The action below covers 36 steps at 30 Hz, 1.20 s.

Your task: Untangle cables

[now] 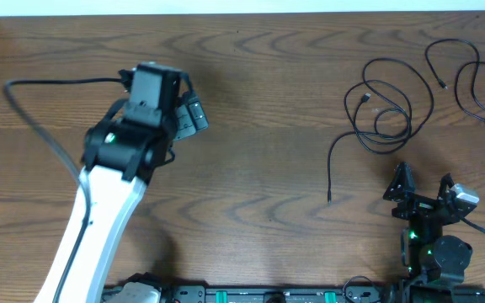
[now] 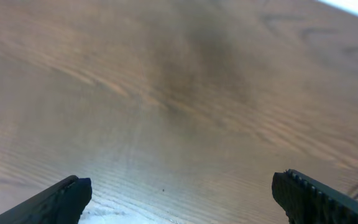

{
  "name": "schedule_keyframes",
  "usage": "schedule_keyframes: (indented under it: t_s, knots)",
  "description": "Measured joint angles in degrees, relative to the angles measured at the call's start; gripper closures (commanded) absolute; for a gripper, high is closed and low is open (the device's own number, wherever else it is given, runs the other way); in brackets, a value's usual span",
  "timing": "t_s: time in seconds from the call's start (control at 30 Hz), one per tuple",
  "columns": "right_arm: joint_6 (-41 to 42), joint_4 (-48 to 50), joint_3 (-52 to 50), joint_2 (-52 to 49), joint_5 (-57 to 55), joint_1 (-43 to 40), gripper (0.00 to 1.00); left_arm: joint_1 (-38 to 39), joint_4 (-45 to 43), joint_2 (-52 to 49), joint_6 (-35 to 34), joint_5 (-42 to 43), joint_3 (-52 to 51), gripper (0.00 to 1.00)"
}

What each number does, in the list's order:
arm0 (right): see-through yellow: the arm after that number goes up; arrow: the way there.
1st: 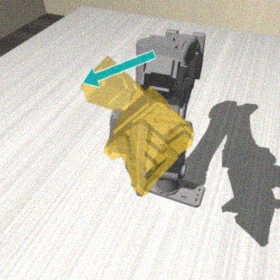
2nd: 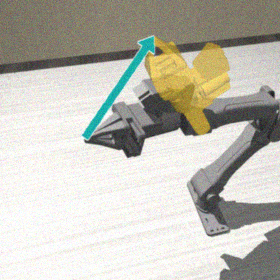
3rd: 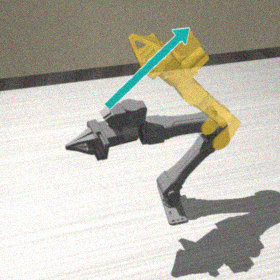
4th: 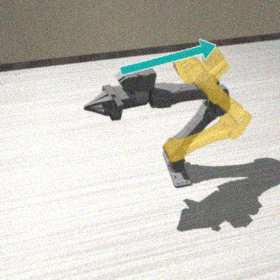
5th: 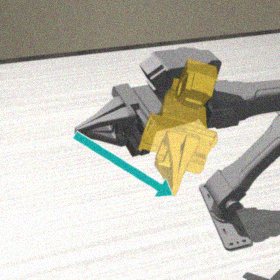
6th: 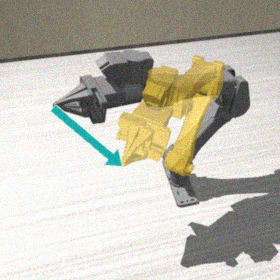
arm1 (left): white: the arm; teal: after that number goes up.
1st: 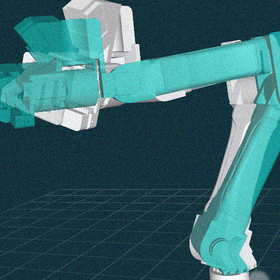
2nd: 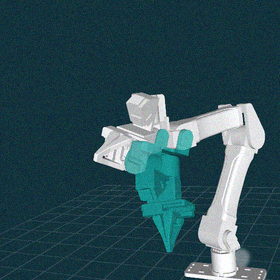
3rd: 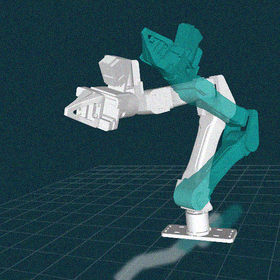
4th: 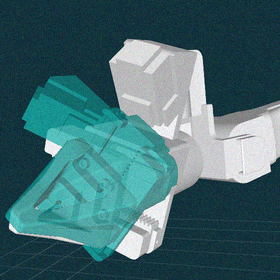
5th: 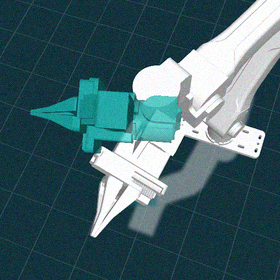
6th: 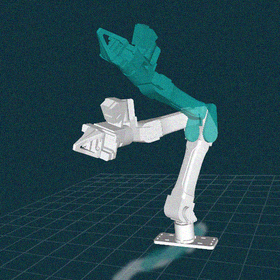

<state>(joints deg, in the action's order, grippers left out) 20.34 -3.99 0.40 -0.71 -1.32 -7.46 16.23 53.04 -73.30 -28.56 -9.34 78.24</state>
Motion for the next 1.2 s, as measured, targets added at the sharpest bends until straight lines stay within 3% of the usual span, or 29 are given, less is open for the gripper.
schedule_keyframes:
  t_s: [0.27, 0.47, 0.63, 1.0, 1.2]
  knots:
    - [0.0, 0.0, 0.0, 0.0, 0.0, 0.0, 0.01, 0.0, -10.0, 14.4, 3.4, 0.1, -7.5, 0.0]
    - [0.0, 0.0, 0.0, 0.0, 0.0, 0.0, 0.01, -0.2, -26.6, 28.9, 9.5, 2.8, -26.4, 0.0]
    - [0.0, 0.0, 0.0, 0.0, 0.0, 0.0, 0.01, -2.9, -34.9, 40.6, 11.7, 5.5, -41.7, 0.0]
    - [0.0, 0.0, 0.0, 0.0, 0.0, 0.0, 0.01, -7.5, -48.7, 58.7, 21.0, 12.9, -63.3, 0.0]
    - [0.0, 0.0, 0.0, 0.0, 0.0, 0.0, 0.01, -10.2, -52.0, 66.0, 24.2, 15.3, -73.6, 0.0]
